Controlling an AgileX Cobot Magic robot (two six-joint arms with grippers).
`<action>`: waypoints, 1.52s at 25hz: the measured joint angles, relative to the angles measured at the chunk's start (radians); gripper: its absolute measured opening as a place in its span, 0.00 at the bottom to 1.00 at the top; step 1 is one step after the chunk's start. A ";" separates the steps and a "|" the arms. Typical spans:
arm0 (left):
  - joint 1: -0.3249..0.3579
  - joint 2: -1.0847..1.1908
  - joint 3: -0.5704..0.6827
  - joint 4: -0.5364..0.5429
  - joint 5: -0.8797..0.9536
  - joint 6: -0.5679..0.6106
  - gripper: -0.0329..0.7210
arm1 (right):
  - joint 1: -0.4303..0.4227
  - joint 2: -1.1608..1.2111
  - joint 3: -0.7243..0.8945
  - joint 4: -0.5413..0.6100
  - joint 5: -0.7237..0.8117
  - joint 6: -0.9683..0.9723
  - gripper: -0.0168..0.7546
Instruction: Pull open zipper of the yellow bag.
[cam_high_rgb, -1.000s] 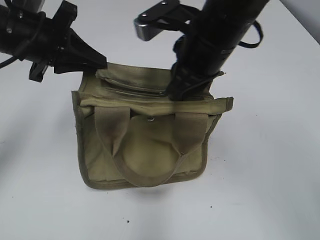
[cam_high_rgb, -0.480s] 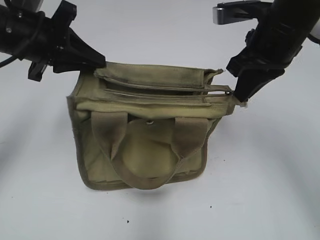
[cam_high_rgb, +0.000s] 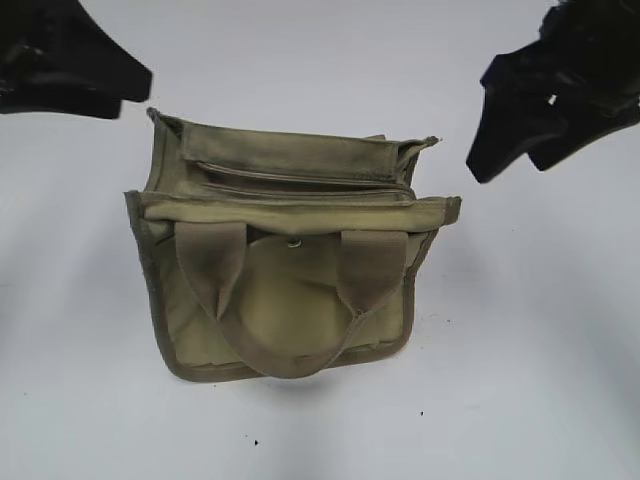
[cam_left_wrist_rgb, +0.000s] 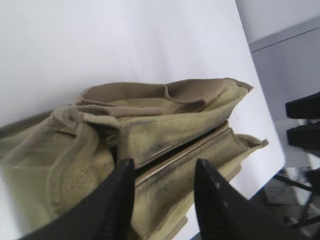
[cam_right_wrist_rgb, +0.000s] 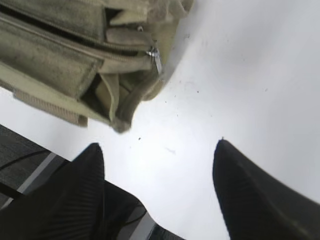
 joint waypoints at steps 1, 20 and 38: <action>0.000 -0.046 0.000 0.059 0.003 -0.009 0.50 | 0.000 -0.028 0.020 -0.008 0.000 0.009 0.69; 0.000 -1.008 0.503 0.759 0.147 -0.336 0.53 | 0.000 -0.851 0.800 -0.058 -0.065 0.060 0.73; 0.000 -1.243 0.593 0.808 0.157 -0.343 0.53 | 0.000 -1.214 0.919 -0.112 -0.114 0.063 0.73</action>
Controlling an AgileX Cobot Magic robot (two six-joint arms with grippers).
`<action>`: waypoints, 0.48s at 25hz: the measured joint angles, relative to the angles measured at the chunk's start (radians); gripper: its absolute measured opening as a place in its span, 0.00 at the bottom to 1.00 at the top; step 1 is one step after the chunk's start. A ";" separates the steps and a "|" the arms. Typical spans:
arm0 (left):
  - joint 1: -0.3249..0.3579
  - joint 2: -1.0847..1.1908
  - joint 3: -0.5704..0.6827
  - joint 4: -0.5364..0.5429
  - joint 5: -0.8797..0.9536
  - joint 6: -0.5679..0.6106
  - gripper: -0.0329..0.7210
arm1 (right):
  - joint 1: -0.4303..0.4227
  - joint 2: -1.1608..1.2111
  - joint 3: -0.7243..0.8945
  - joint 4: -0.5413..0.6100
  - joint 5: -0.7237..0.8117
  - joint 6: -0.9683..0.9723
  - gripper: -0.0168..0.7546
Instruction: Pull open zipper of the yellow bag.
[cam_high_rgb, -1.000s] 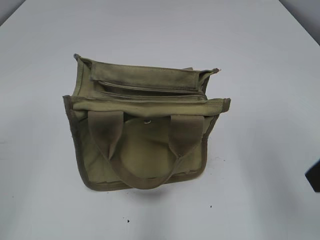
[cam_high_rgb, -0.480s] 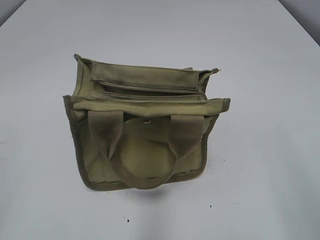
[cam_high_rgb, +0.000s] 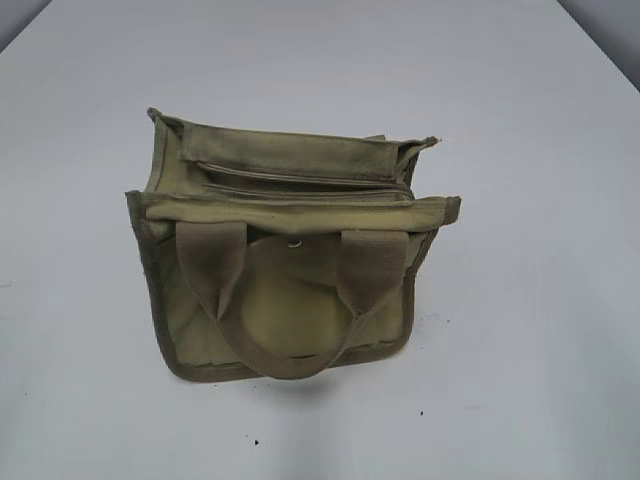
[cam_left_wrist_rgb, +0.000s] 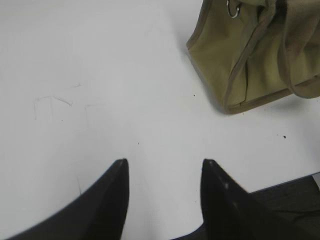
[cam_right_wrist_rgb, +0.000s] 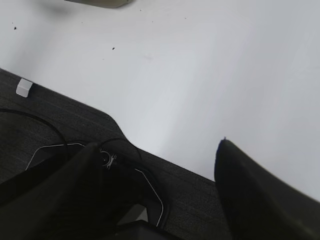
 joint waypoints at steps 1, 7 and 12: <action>0.000 0.000 0.000 0.000 0.000 0.000 0.53 | 0.000 0.000 0.000 0.000 -0.001 0.000 0.73; 0.000 0.000 0.000 0.000 0.000 -0.001 0.53 | 0.000 0.000 0.000 0.000 -0.002 0.000 0.73; 0.000 0.000 0.000 0.000 0.000 -0.002 0.53 | 0.000 0.000 0.000 0.000 -0.002 0.001 0.73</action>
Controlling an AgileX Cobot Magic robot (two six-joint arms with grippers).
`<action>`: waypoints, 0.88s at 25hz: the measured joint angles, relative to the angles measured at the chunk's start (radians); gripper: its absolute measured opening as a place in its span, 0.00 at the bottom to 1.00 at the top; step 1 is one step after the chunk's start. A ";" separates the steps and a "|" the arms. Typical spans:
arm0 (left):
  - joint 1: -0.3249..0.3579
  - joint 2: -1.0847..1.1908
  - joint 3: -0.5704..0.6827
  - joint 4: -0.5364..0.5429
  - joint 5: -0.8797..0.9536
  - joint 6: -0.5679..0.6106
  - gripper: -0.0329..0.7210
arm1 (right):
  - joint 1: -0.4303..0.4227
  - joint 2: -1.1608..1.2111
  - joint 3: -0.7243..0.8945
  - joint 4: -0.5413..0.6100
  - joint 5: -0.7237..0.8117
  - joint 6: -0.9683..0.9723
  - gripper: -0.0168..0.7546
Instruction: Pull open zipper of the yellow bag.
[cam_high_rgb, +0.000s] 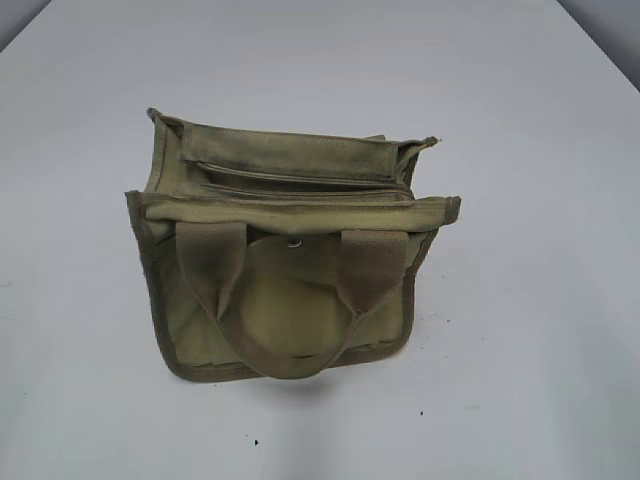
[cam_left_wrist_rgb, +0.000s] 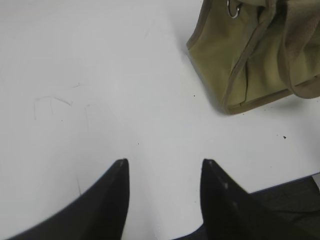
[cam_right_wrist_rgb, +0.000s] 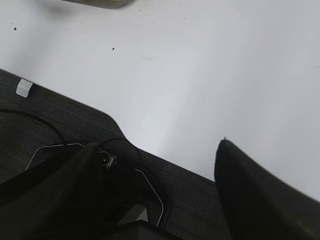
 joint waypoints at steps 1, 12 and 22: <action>0.000 0.000 0.000 0.000 0.000 0.000 0.52 | 0.000 0.000 0.000 0.000 0.000 0.000 0.73; 0.109 -0.002 0.000 -0.003 -0.001 0.000 0.52 | -0.155 -0.104 0.000 0.049 -0.001 0.000 0.72; 0.195 -0.181 0.000 -0.005 -0.001 0.000 0.50 | -0.232 -0.405 0.001 0.108 -0.010 0.000 0.72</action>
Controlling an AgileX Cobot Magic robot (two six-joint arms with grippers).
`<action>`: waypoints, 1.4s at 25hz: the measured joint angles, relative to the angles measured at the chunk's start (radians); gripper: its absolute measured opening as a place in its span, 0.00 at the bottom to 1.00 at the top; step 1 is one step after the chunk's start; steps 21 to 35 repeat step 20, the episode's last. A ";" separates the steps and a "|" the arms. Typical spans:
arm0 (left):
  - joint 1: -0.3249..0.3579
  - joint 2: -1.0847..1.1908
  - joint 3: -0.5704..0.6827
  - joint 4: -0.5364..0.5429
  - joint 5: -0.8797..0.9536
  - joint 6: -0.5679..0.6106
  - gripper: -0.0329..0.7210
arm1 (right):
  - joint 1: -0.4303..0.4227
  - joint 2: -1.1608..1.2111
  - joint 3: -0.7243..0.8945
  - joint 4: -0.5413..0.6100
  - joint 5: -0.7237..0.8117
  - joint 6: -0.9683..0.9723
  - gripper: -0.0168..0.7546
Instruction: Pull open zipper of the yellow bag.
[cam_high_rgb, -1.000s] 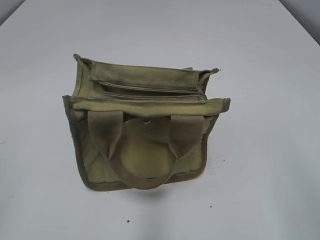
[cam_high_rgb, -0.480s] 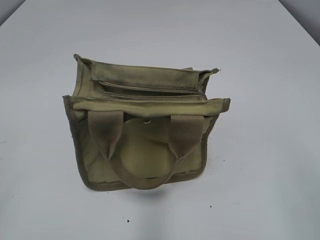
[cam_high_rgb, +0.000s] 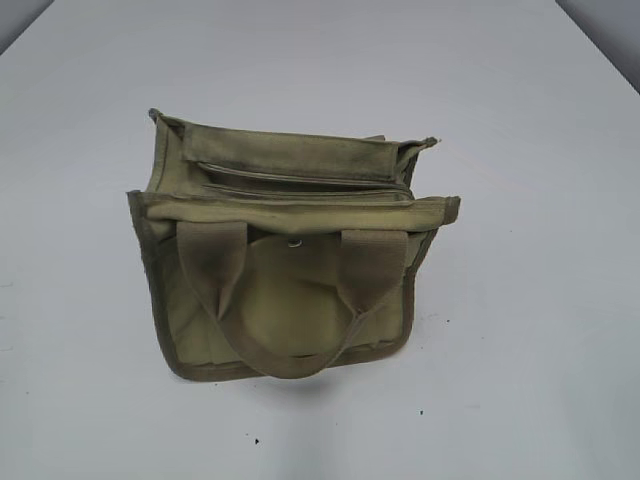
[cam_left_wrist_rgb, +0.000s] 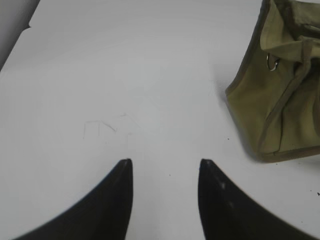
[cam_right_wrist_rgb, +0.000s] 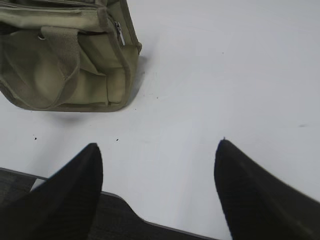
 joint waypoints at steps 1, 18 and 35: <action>0.000 -0.014 0.000 -0.002 0.001 0.000 0.49 | 0.000 -0.001 0.000 0.000 -0.001 0.000 0.72; 0.000 -0.019 0.003 -0.002 0.000 0.000 0.47 | -0.001 -0.001 0.000 0.007 -0.008 0.000 0.72; 0.000 -0.019 0.003 -0.002 0.000 0.000 0.47 | -0.001 -0.001 0.000 0.007 -0.008 0.000 0.72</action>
